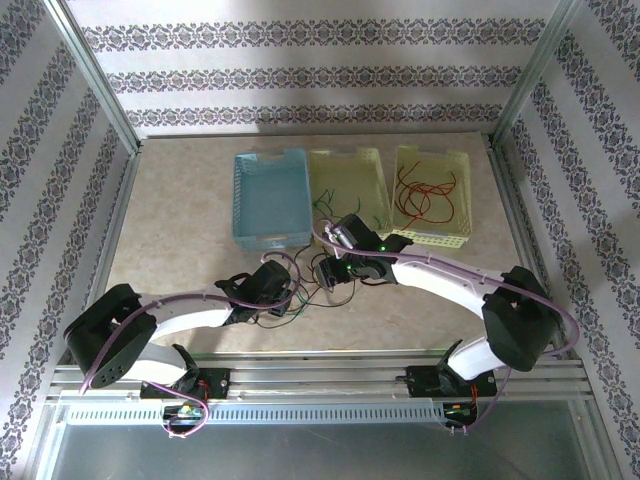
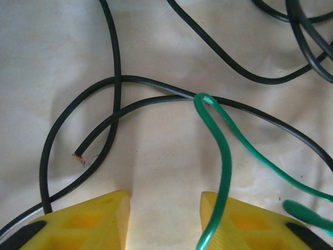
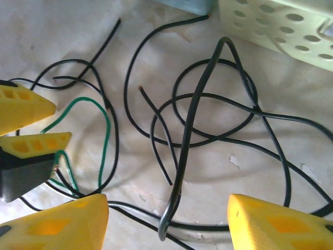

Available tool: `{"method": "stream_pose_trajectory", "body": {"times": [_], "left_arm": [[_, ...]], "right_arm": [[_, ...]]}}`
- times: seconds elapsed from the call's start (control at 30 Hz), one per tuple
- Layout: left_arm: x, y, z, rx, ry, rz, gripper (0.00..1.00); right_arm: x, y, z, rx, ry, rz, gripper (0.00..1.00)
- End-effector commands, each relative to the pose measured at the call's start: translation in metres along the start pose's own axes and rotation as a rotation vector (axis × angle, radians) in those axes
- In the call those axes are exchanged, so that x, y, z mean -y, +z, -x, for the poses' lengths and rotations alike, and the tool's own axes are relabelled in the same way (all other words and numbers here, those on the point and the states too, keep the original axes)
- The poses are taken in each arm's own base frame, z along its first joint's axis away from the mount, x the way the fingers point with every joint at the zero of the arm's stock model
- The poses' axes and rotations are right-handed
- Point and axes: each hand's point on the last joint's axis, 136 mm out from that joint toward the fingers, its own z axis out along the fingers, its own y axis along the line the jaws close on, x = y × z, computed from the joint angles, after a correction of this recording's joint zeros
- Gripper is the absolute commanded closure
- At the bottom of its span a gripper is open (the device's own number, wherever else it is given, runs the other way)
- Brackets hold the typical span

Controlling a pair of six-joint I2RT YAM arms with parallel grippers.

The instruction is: Untangle the cables

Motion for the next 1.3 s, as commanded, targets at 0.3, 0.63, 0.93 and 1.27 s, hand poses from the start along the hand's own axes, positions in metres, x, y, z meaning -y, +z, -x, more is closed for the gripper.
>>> {"method": "stream_pose_trajectory", "body": {"times": [0.3, 0.63, 0.93, 1.27], "left_arm": [[0.012, -0.001, 0.026, 0.064, 0.017, -0.044, 1.0], [0.021, -0.061, 0.08, 0.355, -0.015, -0.139, 1.0], [0.002, -0.132, 0.118, 0.575, -0.031, -0.084, 1.0], [-0.022, -0.176, 0.138, 0.671, 0.08, 0.077, 1.0]], "right_arm": [[0.001, 0.025, -0.013, -0.058, -0.021, -0.071, 0.43], [0.019, 0.05, -0.045, -0.168, 0.012, -0.107, 0.88], [0.04, 0.057, -0.069, -0.214, 0.095, -0.143, 0.95], [0.069, 0.048, -0.082, -0.201, 0.221, -0.185, 0.98]]}}
